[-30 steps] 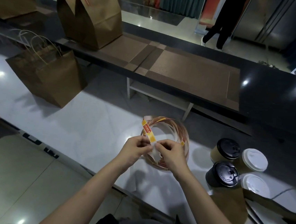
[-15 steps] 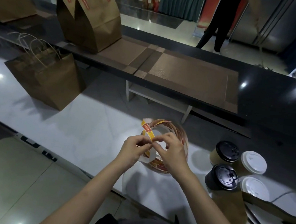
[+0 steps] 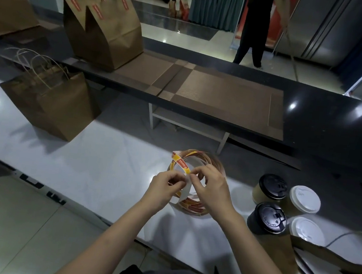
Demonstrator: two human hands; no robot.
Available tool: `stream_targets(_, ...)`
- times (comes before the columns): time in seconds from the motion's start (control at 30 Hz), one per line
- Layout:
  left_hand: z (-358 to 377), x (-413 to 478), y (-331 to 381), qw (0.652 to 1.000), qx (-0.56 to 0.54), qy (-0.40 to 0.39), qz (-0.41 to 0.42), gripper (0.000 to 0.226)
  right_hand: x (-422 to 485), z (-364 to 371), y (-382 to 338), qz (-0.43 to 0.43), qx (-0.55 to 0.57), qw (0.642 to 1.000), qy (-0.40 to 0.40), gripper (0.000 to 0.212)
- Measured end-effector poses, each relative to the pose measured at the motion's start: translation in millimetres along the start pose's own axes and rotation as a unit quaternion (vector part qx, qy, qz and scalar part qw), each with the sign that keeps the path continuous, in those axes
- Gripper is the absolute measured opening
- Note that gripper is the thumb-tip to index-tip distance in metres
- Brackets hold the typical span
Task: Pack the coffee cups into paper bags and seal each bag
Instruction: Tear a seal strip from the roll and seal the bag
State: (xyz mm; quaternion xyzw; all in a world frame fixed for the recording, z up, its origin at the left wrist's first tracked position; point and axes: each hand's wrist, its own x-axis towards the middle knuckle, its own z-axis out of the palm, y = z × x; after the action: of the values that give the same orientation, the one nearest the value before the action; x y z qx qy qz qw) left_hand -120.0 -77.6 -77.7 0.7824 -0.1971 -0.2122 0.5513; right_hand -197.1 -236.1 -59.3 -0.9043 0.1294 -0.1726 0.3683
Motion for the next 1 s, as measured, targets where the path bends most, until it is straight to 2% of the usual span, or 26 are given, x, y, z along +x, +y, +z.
stream_targets(0.2, 4, -3, -7, 0.998, 0.046, 0.0, -0.032, 0.017, 10, -23, -7, -0.002, -0.016, 0.999, 0.046, 0.006)
stream_targets(0.5, 7, -10, -8, 0.996, 0.062, -0.003, -0.057, 0.015, 20, -61, -26, -0.059, -0.101, 0.988, 0.102, 0.003)
stream_targets(1.0, 8, -14, -3, 0.997, 0.059, -0.009, -0.038, 0.013, 18, -73, -37, -0.057, -0.138, 0.982, 0.118, 0.004)
